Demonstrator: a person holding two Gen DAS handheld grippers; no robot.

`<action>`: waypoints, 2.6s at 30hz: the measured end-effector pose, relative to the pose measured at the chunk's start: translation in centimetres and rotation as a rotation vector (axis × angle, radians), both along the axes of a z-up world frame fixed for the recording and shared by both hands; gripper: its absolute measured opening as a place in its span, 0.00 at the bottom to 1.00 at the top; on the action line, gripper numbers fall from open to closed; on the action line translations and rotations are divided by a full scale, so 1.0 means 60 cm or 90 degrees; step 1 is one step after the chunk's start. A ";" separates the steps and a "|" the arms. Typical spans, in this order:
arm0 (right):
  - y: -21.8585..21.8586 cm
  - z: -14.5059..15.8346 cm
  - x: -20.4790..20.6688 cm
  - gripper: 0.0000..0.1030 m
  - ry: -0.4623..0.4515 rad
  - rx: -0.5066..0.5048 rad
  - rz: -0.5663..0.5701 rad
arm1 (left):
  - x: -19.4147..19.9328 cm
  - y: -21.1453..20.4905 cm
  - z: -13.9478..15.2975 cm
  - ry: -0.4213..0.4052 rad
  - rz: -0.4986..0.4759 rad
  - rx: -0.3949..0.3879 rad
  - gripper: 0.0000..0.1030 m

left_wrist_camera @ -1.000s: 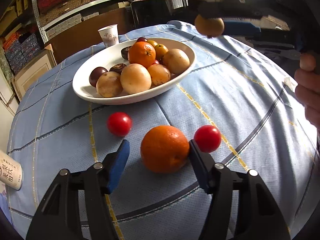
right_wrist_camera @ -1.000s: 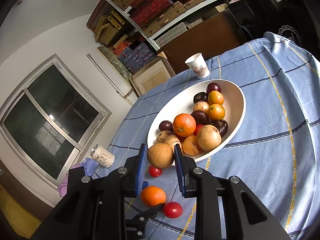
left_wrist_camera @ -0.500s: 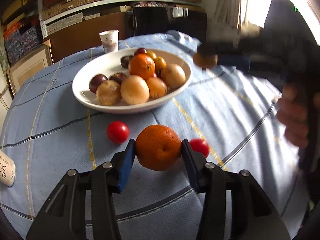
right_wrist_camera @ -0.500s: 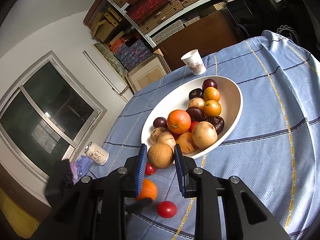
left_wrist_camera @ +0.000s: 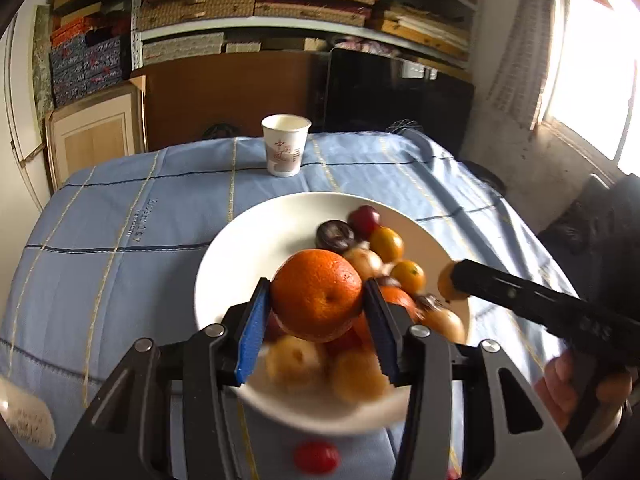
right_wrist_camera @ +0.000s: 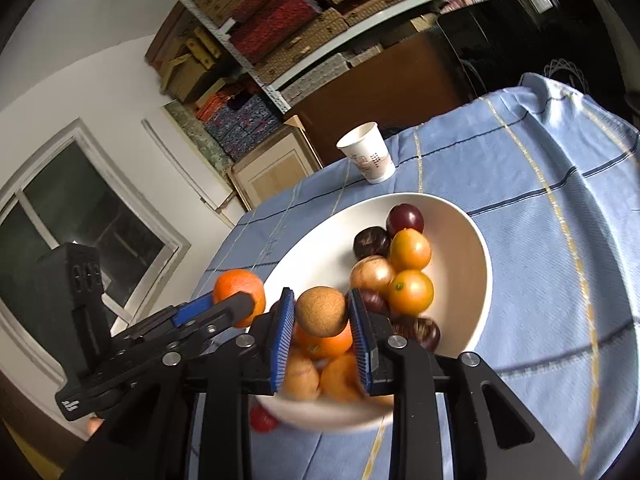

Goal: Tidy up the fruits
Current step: 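Carry both fruits over the white plate and open both tools, then move both open tools back to the remaining red tomatoes, then grasp a red tomato with the right tool while the left tool grasps another red tomato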

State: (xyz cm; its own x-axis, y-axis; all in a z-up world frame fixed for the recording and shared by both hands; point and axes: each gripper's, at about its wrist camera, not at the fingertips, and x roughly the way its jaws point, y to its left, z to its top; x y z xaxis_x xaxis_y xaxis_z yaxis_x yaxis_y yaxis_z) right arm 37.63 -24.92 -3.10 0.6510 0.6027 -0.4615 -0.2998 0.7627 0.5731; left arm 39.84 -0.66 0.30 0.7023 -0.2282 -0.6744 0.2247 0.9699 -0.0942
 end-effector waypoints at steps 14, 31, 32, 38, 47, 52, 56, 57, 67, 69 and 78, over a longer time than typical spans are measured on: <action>0.011 0.007 -0.071 0.90 -0.003 -0.058 -0.046 | -0.143 0.045 0.026 -0.088 0.089 0.016 0.95; 0.138 -0.069 -0.229 0.87 -0.046 -0.419 0.143 | -0.218 0.098 -0.055 -0.026 0.228 0.079 0.95; 0.140 -0.070 -0.231 0.87 -0.046 -0.420 0.142 | -0.217 0.099 -0.055 -0.021 0.227 0.072 0.95; 0.134 -0.072 -0.224 0.83 -0.036 -0.412 0.126 | -0.217 0.095 -0.055 -0.010 0.211 0.066 0.95; 0.133 -0.070 -0.222 0.73 -0.035 -0.408 0.131 | -0.214 0.093 -0.060 0.003 0.206 0.059 0.95; 0.136 -0.077 -0.222 0.59 -0.025 -0.409 0.146 | -0.210 0.096 -0.063 0.017 0.202 0.051 0.95; 0.141 -0.086 -0.221 0.48 -0.013 -0.412 0.162 | -0.209 0.099 -0.063 0.023 0.199 0.035 0.95; 0.141 -0.088 -0.220 0.47 -0.007 -0.414 0.164 | -0.209 0.099 -0.063 0.022 0.199 0.035 0.95; 0.117 -0.076 -0.218 0.29 -0.003 -0.348 0.135 | -0.207 0.082 -0.072 0.031 0.177 0.056 0.95; 0.106 -0.071 -0.215 0.29 -0.004 -0.335 0.110 | -0.207 0.066 -0.077 0.031 0.152 0.073 0.95; 0.077 -0.077 -0.189 0.29 0.030 -0.315 0.060 | -0.195 -0.003 -0.106 0.044 0.002 0.087 0.54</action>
